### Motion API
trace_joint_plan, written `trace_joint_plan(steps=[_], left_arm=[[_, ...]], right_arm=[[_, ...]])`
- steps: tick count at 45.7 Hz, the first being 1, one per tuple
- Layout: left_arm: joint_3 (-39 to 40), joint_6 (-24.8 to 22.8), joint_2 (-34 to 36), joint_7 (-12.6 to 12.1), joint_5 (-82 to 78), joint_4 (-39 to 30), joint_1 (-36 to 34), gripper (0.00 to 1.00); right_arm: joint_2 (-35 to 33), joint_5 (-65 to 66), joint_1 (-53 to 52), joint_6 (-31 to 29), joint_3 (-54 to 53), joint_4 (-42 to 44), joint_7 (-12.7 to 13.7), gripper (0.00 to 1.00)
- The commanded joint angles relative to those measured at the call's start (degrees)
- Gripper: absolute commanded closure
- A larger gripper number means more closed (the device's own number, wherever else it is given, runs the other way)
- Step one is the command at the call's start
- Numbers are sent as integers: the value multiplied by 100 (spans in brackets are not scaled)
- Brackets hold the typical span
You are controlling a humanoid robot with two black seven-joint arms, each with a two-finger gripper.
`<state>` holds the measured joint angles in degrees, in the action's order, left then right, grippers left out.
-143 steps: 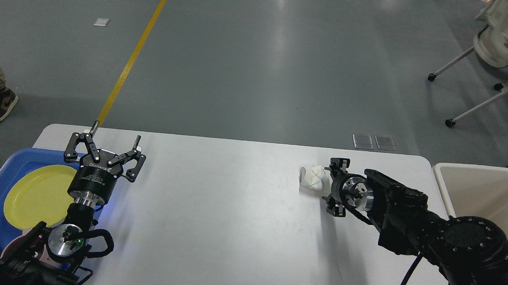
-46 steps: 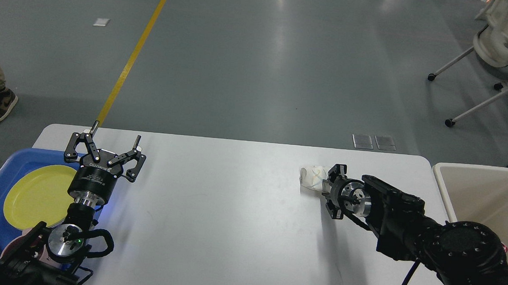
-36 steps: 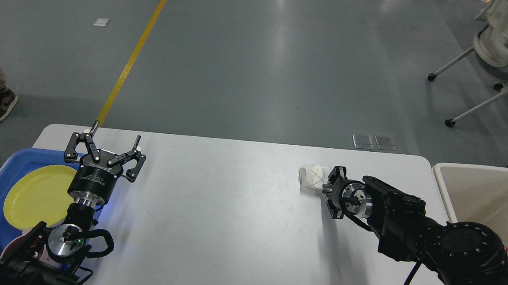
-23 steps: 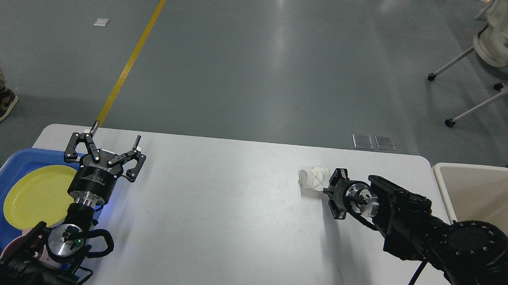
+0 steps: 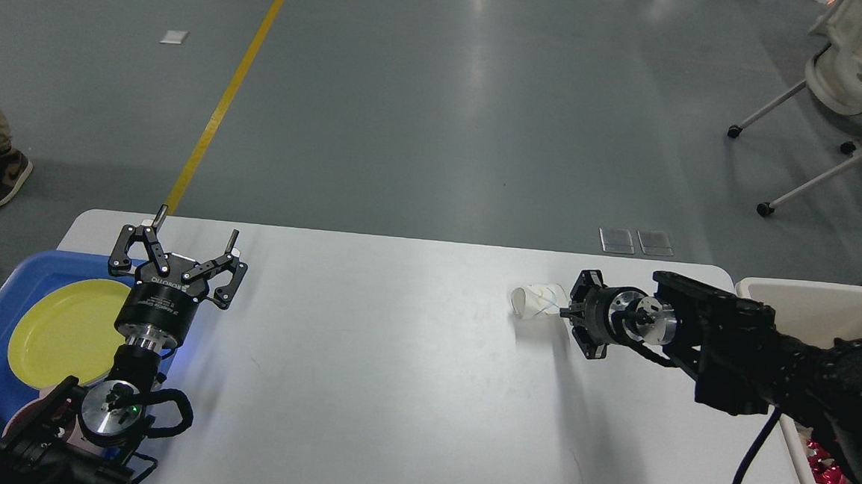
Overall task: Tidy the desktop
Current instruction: 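Lift the white tissue and carry it into the white bin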
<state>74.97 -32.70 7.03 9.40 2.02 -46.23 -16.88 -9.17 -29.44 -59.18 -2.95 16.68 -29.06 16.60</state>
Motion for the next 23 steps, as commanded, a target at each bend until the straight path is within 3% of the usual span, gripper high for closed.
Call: trace_joint_plan(steps=[1,9,17,23], left_arm=[[0,0,0,0,0,0,1,4],[0,0,0,0,0,0,9,4],[0,0,0,0,0,0,9,4],[0,0,0,0,0,0,9,4]], right_arm=[[-620,316,-418,58,221,-1004,220,100],[-1165,474,-1130,-38,1222,-1962,405,100],[-1403,870,-2413,-100,3015,-3236,493,100],[-1482,993,-3484,-618,3955,-3992,476,100]])
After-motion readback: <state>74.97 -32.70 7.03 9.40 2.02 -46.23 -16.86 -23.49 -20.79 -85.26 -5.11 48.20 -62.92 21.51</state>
